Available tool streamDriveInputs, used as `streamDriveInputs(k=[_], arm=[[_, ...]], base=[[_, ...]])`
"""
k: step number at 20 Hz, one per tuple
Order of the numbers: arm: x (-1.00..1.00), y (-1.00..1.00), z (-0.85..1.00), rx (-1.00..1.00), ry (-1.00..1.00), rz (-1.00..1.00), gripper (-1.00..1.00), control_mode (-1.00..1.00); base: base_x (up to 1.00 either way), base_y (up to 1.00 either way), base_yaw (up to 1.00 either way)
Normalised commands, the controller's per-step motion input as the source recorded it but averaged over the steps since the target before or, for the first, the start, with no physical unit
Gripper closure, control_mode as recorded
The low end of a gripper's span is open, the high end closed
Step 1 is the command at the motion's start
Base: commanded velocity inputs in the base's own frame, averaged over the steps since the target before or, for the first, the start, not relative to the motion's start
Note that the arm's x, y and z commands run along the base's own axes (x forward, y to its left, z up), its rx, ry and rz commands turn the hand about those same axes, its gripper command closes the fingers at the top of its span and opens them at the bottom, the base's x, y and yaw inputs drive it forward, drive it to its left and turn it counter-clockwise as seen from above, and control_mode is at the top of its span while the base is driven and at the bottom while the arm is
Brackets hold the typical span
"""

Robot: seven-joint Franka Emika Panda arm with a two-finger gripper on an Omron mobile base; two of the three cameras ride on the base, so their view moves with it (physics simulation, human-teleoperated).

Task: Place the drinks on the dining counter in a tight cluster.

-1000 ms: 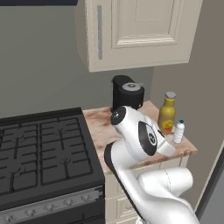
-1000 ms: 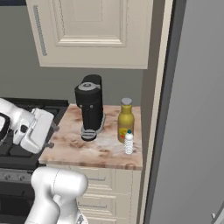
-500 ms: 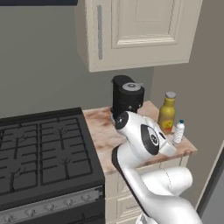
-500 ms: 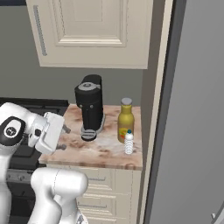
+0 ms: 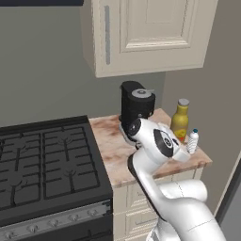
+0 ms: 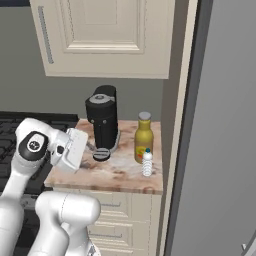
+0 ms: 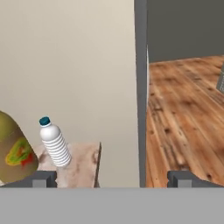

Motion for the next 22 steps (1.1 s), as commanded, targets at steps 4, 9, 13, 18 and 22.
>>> streamDriveInputs(k=[4, 9, 13, 18, 22], arm=[[0.26, -0.38, -0.17, -0.08, 0.0, 0.0, -1.0, -1.0], [0.24, -0.39, -0.13, -0.01, 0.0, 0.0, -1.0, -1.0], [0.23, -0.38, -0.19, -0.03, 0.01, 0.0, -1.0, -1.0], [0.15, -0.38, -0.19, 0.0, 0.0, 0.0, -1.0, -1.0], [0.08, -0.36, -0.19, 0.0, 0.0, 0.0, -1.0, -1.0]], base=[[0.0, 0.0, 0.0], [0.0, 0.0, 0.0], [0.0, 0.0, 0.0], [0.0, 0.0, 0.0], [0.0, 0.0, 0.0]])
